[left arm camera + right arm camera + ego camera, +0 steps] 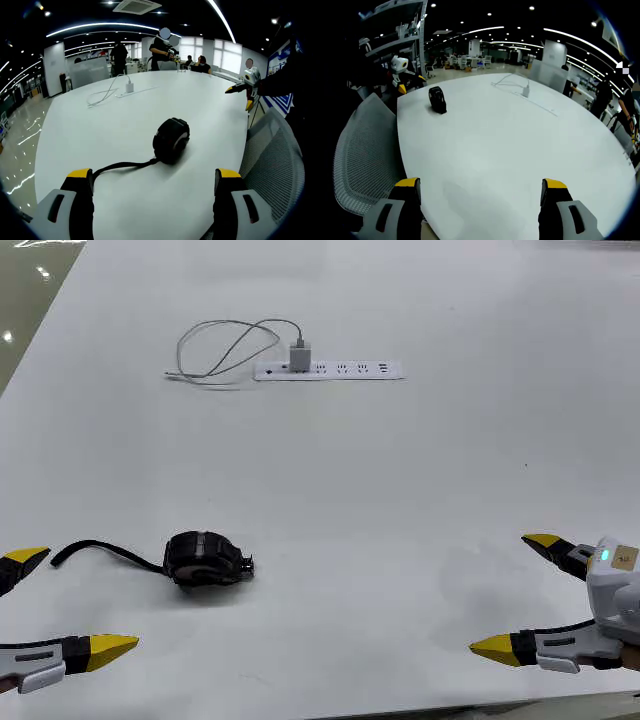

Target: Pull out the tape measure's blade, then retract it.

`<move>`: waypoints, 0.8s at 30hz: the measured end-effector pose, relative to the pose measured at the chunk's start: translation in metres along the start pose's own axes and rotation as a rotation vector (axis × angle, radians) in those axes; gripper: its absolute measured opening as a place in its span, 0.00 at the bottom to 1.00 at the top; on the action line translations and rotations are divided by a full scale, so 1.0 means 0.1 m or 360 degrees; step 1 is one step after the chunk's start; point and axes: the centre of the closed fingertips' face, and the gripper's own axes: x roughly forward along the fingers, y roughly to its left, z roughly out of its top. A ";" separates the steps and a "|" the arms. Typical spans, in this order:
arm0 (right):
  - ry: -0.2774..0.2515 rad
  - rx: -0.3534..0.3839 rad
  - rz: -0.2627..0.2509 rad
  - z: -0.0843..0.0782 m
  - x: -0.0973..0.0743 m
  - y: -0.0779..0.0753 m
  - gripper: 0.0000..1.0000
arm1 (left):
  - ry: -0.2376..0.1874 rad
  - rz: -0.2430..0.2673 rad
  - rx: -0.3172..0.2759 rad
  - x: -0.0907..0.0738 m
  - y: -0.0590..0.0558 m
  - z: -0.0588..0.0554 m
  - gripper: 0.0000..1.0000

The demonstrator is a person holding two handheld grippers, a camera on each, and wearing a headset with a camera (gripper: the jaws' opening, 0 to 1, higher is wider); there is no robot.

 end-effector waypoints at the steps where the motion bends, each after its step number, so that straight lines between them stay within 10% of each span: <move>1: 0.0000 -0.0004 0.0003 0.01 0.00 0.03 0.99 | 0.0003 -0.0007 -0.0005 0.01 -0.01 -0.01 0.99; 24: -0.0008 0.0035 -0.0016 0.12 -0.01 0.03 0.99 | 0.0010 -0.0001 0.0007 -0.06 0.06 0.00 0.99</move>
